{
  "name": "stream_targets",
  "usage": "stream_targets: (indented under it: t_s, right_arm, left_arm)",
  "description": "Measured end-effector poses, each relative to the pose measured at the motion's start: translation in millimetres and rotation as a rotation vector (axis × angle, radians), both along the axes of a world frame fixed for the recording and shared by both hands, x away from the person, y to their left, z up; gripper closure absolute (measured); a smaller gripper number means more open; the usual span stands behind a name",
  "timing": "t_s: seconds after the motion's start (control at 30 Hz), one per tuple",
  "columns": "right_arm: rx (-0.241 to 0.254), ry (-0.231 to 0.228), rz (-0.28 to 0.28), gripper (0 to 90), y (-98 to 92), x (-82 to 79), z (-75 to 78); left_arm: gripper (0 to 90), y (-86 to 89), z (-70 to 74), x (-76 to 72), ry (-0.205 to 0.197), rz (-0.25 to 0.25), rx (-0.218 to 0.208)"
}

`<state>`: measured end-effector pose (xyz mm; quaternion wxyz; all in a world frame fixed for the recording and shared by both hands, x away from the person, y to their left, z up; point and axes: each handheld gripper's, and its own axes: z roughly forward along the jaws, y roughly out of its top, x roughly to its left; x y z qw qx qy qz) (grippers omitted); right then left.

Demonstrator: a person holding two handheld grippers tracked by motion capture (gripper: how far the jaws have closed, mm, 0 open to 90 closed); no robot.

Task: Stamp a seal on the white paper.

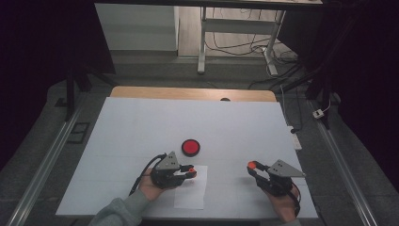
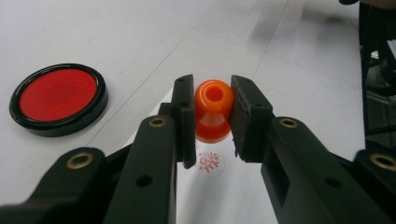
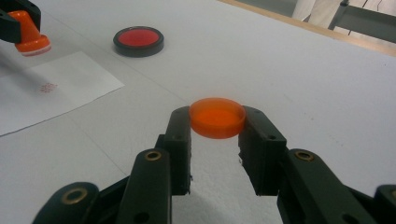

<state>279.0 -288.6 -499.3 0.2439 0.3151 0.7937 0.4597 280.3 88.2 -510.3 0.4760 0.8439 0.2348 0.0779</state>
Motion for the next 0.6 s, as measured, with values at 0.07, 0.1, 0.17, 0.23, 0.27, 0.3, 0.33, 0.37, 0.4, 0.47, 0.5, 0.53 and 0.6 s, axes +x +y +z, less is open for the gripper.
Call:
stream_targets:
  t_s: [0.07,0.1,0.17,0.23,0.27,0.3,0.33,0.37,0.4,0.47,0.5,0.53,0.6]
  right_arm:
    - [0.000,0.000,0.001,64.7,0.3,0.0,0.0]
    - [0.001,0.001,0.001,64.7,0.6,-0.2,0.0]
    - [0.001,0.001,0.002,64.7,0.8,-0.2,-0.1]
    - [0.001,0.001,0.003,64.7,0.8,-0.1,-0.1]
    - [0.001,-0.001,0.003,64.7,0.8,0.0,-0.2]
    - [0.001,0.000,0.003,64.7,0.9,0.1,-0.2]
    - [0.003,-0.001,0.003,64.7,1.0,0.1,-0.3]
    - [0.003,-0.002,0.004,64.7,1.1,0.1,-0.3]
    - [0.002,-0.003,0.004,64.7,1.1,0.2,-0.2]
    - [0.002,-0.003,0.005,64.7,1.2,0.2,-0.3]
    - [0.003,-0.003,0.005,64.7,1.3,0.2,-0.4]
    - [0.004,-0.004,0.005,64.7,1.4,0.3,-0.4]
    - [0.002,-0.003,0.005,64.7,1.7,0.2,-0.3]
  left_arm:
    - [72.3,0.6,1.0,0.3,0.004,0.005,-0.004]
    - [72.3,1.1,1.6,0.8,0.007,0.006,-0.008]
    - [72.3,2.2,3.2,1.7,0.013,0.009,-0.014]
    - [72.3,3.1,5.1,2.9,0.021,0.010,-0.019]
    - [72.4,3.4,5.9,3.3,0.025,0.011,-0.021]
    - [72.3,3.9,6.8,3.9,0.028,0.013,-0.021]
    - [72.3,4.3,7.7,4.3,0.032,0.015,-0.025]
    - [72.3,4.8,8.7,4.7,0.033,0.017,-0.028]
    - [72.3,5.7,10.2,5.1,0.035,0.021,-0.032]
    - [72.3,7.3,12.5,5.6,0.041,0.025,-0.041]
    - [72.3,8.0,13.9,5.9,0.046,0.029,-0.048]
    - [72.2,9.1,15.6,6.3,0.046,0.035,-0.051]
    - [72.2,11.5,19.3,7.4,0.044,0.044,-0.060]
